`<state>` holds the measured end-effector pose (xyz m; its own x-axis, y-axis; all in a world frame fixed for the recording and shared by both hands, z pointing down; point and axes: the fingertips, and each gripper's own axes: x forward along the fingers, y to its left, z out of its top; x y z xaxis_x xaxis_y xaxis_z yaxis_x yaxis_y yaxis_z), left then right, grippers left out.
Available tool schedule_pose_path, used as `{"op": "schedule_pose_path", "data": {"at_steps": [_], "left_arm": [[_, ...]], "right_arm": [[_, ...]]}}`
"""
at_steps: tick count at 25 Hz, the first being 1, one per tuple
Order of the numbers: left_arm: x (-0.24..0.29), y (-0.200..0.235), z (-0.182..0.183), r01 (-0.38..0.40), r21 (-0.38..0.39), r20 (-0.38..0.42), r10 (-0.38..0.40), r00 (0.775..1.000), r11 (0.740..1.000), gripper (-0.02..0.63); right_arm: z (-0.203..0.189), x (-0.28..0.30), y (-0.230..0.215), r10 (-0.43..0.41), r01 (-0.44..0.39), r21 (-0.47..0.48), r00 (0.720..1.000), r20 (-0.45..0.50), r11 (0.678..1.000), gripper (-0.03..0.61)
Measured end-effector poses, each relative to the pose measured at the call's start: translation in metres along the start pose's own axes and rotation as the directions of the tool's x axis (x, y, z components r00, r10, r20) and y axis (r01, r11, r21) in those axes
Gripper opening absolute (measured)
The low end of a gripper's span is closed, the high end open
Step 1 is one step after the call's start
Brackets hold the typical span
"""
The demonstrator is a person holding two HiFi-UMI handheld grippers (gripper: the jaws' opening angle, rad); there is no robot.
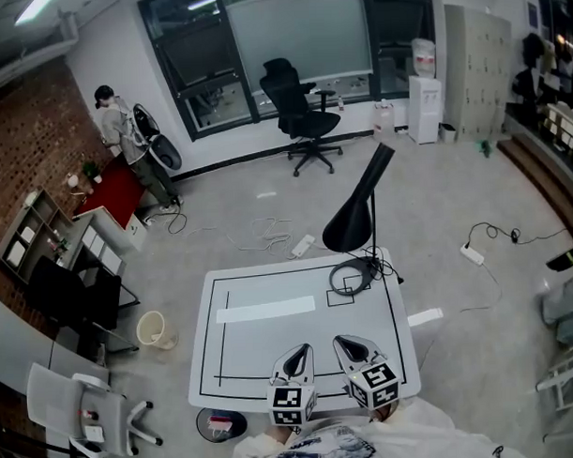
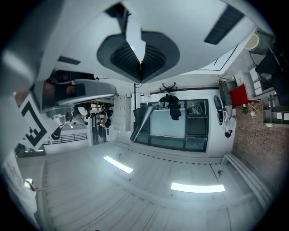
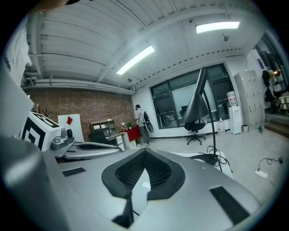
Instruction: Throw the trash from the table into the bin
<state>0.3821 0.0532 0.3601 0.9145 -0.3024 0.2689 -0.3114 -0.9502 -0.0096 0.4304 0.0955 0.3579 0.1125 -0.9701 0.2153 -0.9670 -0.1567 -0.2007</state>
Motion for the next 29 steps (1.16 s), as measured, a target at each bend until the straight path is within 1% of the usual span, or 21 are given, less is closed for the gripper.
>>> {"op": "schedule_pose_path", "data": {"at_steps": [8, 19, 29], "left_arm": [[-0.0014, 0.0065, -0.0017, -0.027, -0.006, -0.004, 0.027, 1.0, 1.0, 0.008], [0.0055, 0.0006, -0.0018, -0.022, -0.002, -0.012, 0.022, 1.0, 1.0, 0.008], [-0.0025, 0.0034, 0.0015, -0.034, 0.003, -0.005, 0.034, 0.999, 0.999, 0.008]], "right_arm": [[-0.0022, 0.0047, 0.0032, 0.028, -0.028, -0.007, 1.0, -0.008, 1.0, 0.02], [-0.0041, 0.0049, -0.0058, 0.033, -0.033, 0.004, 0.999, -0.01, 0.999, 0.02], [-0.0007, 0.0039, 0.0016, 0.048, -0.048, 0.006, 0.999, 0.003, 0.999, 0.02]]}}
